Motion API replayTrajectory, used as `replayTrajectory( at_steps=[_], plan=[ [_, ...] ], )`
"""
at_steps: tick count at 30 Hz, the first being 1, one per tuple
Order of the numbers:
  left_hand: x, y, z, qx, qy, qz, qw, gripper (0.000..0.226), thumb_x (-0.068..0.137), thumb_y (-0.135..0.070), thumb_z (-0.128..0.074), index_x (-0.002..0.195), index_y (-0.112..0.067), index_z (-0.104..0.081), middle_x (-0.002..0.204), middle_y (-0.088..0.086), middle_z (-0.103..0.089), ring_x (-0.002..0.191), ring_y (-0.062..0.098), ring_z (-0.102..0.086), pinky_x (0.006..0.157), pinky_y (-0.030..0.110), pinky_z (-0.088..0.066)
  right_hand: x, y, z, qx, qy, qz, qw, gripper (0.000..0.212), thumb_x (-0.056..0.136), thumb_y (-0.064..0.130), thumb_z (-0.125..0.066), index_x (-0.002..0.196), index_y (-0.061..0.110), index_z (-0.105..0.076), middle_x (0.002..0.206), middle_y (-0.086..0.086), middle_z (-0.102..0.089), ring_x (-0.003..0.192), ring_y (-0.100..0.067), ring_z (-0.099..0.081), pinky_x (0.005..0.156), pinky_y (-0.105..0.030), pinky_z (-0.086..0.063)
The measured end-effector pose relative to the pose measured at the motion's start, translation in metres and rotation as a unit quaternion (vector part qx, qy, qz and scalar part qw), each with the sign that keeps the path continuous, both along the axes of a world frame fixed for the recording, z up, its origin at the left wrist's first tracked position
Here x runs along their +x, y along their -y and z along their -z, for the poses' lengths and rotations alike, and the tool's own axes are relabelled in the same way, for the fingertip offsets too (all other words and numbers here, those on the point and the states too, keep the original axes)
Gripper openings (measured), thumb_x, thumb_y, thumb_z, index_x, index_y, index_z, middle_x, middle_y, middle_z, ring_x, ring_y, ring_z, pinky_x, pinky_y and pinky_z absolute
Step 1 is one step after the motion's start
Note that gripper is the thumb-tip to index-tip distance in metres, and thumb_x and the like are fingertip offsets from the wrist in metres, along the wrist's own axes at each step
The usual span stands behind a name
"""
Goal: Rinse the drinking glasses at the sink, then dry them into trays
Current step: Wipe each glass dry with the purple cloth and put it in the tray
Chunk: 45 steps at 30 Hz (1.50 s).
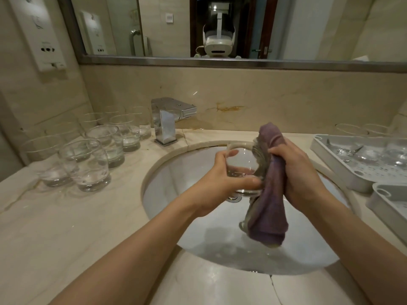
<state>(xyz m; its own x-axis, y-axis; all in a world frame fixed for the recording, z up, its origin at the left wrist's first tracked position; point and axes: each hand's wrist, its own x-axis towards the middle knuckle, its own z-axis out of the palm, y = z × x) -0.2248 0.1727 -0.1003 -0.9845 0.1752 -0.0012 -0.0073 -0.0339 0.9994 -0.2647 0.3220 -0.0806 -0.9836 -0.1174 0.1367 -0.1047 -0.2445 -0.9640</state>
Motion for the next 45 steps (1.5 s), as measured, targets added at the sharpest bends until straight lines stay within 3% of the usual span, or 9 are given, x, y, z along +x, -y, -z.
replayTrajectory(
  at_steps=[4,8,21,24,28,35,39,42,45],
  plan=[
    [0.002,0.02,-0.001,-0.088,-0.066,-0.023,0.994,0.075,0.071,-0.004,-0.081,0.125,-0.037,-0.041,0.108,0.012,-0.061,0.09,0.022,-0.067,0.082,0.04,-0.058,0.002,-0.007,-0.006,0.132,-0.115,0.07,0.982,0.043,0.087,-0.001,-0.059,0.117,0.025,-0.042,0.1,0.003,-0.065,0.079,-0.005,-0.063,0.07,-0.021,-0.05],
    [-0.002,0.033,-0.007,-0.07,-0.115,-0.031,0.99,0.081,0.068,0.006,-0.079,0.121,-0.048,-0.049,0.097,0.011,-0.058,0.07,0.009,-0.063,0.06,0.021,-0.05,0.006,-0.013,-0.01,0.256,-0.229,0.007,0.939,0.043,0.078,-0.006,-0.068,0.096,0.032,-0.06,0.098,0.017,-0.067,0.088,0.006,-0.062,0.076,-0.009,-0.046],
    [0.014,0.063,-0.002,-0.19,-0.05,0.071,0.978,0.066,0.07,0.005,-0.079,0.12,-0.026,-0.05,0.11,0.015,-0.06,0.082,0.021,-0.066,0.06,0.023,-0.051,0.016,-0.009,-0.012,0.439,-0.167,-0.295,0.832,0.041,0.077,0.015,-0.059,0.103,0.045,-0.069,0.103,0.015,-0.069,0.097,-0.005,-0.063,0.087,-0.026,-0.05],
    [0.01,0.067,-0.004,-0.145,-0.04,0.065,0.986,0.066,0.062,-0.004,-0.084,0.116,-0.027,-0.053,0.108,0.017,-0.061,0.077,0.029,-0.066,0.06,0.023,-0.052,0.013,-0.007,-0.008,0.363,-0.219,-0.245,0.872,0.045,0.079,0.013,-0.066,0.099,0.053,-0.067,0.112,0.025,-0.067,0.108,0.003,-0.06,0.094,-0.017,-0.046],
    [0.006,0.072,-0.001,-0.001,-0.031,0.057,0.998,0.064,0.054,-0.02,-0.081,0.113,-0.024,-0.056,0.106,0.016,-0.065,0.077,0.028,-0.067,0.065,0.032,-0.057,0.01,-0.006,-0.006,0.156,-0.21,-0.136,0.956,0.025,0.071,0.005,-0.076,0.087,0.022,-0.067,0.105,0.014,-0.07,0.103,-0.007,-0.066,0.083,-0.024,-0.054],
    [0.009,0.066,0.001,-0.083,-0.062,0.018,0.994,0.064,0.059,-0.023,-0.082,0.117,-0.027,-0.056,0.112,0.009,-0.061,0.078,0.017,-0.069,0.062,0.025,-0.055,0.018,0.003,0.005,0.305,-0.177,-0.218,0.91,0.024,0.086,0.042,-0.056,0.108,0.04,-0.065,0.107,0.027,-0.065,0.093,0.013,-0.059,0.077,-0.006,-0.044],
    [0.008,0.062,0.009,-0.301,-0.147,0.005,0.942,0.072,0.068,-0.022,-0.086,0.13,-0.031,-0.049,0.117,-0.001,-0.058,0.096,0.011,-0.064,0.081,0.029,-0.057,0.021,0.009,0.02,0.328,-0.093,-0.272,0.9,0.038,0.078,0.014,-0.077,0.109,0.033,-0.065,0.098,0.016,-0.071,0.09,0.003,-0.065,0.077,-0.01,-0.046],
    [0.008,0.061,0.017,-0.459,-0.289,0.01,0.84,0.082,0.07,-0.03,-0.084,0.14,-0.029,-0.042,0.116,-0.003,-0.052,0.105,0.011,-0.055,0.09,0.025,-0.047,0.021,0.006,0.021,0.273,-0.013,-0.299,0.914,0.027,0.078,0.016,-0.073,0.104,0.023,-0.068,0.083,0.009,-0.071,0.074,-0.004,-0.065,0.07,-0.018,-0.051],
    [0.005,0.06,0.017,-0.472,-0.325,0.012,0.819,0.083,0.07,-0.027,-0.084,0.14,-0.034,-0.039,0.117,-0.003,-0.047,0.105,0.009,-0.052,0.087,0.021,-0.045,0.017,0.006,0.026,0.266,0.0,-0.278,0.923,0.026,0.079,0.013,-0.073,0.104,0.022,-0.069,0.083,0.008,-0.072,0.073,-0.005,-0.065,0.07,-0.019,-0.052]
  ],
)
